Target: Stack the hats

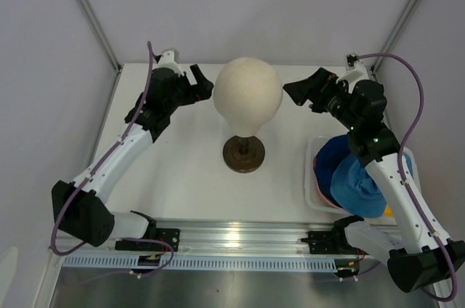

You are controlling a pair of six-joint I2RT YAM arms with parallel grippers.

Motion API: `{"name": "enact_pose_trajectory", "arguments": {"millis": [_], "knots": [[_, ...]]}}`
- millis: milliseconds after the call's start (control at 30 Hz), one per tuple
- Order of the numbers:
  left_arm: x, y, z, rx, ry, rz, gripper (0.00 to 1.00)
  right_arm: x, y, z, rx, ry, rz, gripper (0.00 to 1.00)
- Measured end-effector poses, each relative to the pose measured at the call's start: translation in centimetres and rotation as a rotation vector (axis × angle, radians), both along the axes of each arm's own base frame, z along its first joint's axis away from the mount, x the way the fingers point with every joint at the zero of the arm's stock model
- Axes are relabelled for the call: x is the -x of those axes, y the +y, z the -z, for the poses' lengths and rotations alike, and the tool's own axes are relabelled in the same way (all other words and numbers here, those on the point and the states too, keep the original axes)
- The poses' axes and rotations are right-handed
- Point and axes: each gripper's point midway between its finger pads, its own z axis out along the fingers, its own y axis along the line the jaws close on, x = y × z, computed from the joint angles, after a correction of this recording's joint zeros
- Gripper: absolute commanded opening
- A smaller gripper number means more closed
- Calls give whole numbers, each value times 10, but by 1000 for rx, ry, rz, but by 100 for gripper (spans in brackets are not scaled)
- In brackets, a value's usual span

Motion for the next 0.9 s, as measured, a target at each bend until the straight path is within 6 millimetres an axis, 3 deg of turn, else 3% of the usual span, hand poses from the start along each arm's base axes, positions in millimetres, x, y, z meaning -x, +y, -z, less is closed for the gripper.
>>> {"name": "enact_pose_trajectory", "arguments": {"millis": [133,367,533,700,900], "knots": [[-16,-12,13,19,50,16,100,-4,5,18,-89,106,92,99],[-9,-28,5,81,29,73,99,-7,16,42,-239,262,183,99],[25,-34,3,106,-8,129,100,-15,25,45,-287,302,185,100],[57,-39,-15,128,-69,170,99,-28,40,47,-312,331,156,100],[89,-42,-20,150,-108,212,100,-45,63,65,-311,383,96,100]]}}
